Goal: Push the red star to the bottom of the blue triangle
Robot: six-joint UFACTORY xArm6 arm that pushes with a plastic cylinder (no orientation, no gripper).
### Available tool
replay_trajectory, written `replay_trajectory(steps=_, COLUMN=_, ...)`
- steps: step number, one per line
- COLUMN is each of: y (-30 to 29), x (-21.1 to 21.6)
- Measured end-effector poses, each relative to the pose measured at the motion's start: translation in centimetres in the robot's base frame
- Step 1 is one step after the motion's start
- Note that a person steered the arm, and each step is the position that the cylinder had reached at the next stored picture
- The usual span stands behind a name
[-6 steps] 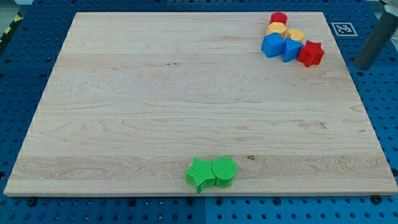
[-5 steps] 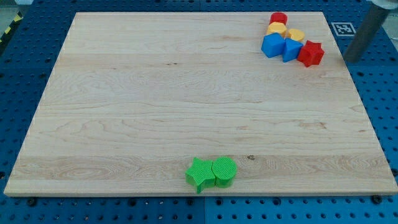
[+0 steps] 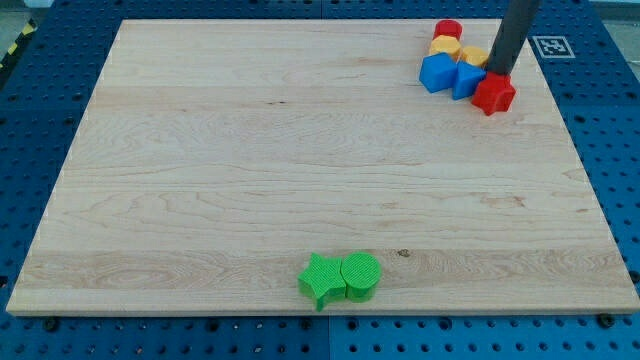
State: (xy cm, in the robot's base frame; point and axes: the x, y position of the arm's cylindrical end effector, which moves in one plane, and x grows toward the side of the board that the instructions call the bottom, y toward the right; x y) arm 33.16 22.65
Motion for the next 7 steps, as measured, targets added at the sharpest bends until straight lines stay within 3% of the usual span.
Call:
replay_trajectory(steps=4, y=2.7, x=6.6)
replay_trajectory(steps=7, y=0.7, x=7.5)
